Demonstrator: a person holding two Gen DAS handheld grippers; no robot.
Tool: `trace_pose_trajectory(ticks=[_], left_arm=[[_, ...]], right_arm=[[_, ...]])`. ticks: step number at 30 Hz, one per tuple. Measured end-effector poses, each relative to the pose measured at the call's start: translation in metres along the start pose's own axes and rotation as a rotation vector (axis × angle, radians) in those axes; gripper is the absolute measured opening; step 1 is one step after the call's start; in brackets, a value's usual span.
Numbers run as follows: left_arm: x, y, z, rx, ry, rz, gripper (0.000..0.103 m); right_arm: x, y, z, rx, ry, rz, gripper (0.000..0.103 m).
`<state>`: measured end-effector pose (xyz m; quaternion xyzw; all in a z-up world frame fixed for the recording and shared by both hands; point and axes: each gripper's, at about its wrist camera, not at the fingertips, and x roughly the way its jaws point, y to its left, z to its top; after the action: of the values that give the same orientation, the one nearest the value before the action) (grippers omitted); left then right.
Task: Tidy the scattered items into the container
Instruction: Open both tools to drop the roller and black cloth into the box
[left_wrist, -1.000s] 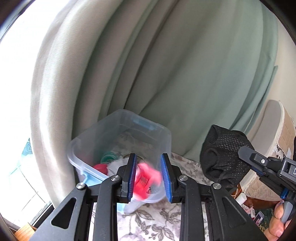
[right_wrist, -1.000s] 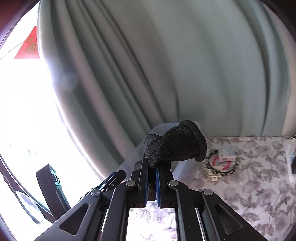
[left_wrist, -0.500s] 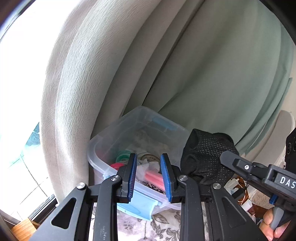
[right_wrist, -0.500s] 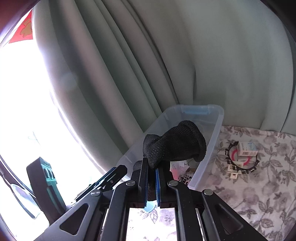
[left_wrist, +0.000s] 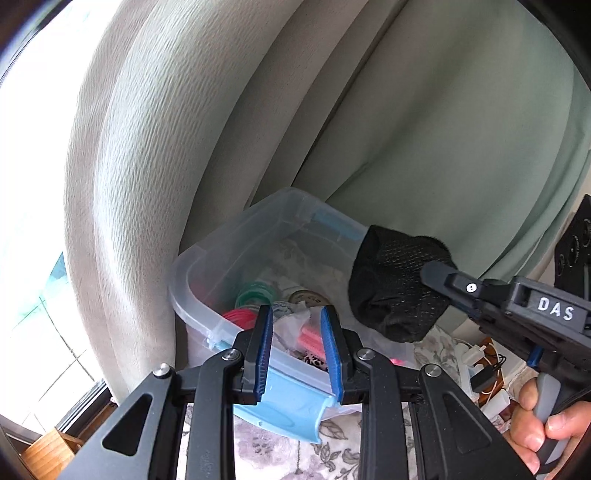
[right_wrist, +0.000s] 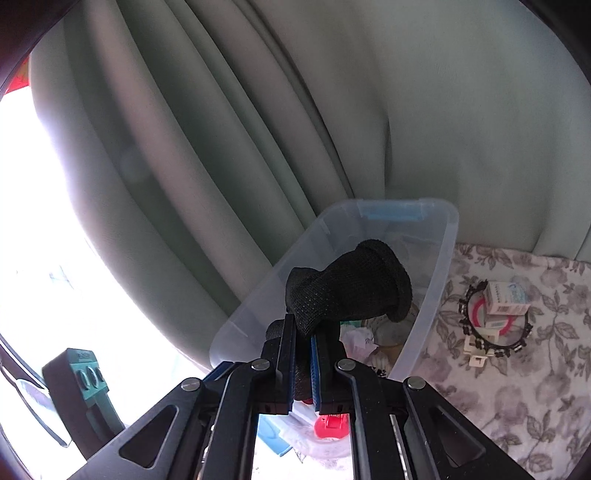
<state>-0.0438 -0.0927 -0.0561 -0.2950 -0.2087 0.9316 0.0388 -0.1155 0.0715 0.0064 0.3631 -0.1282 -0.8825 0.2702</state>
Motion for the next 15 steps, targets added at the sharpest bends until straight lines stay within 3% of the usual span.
trace_pose_trajectory(ticks=[13,15], left_arm=[[0.012,-0.008,-0.008,0.01,0.02,0.021,0.028],[0.011,-0.01,-0.009,0.009,0.021,0.023,0.029]], right_arm=[[0.02,-0.011,-0.003,0.028,0.059,-0.057,0.014],[0.017,-0.011,-0.002,0.03,0.055,-0.063,0.031]])
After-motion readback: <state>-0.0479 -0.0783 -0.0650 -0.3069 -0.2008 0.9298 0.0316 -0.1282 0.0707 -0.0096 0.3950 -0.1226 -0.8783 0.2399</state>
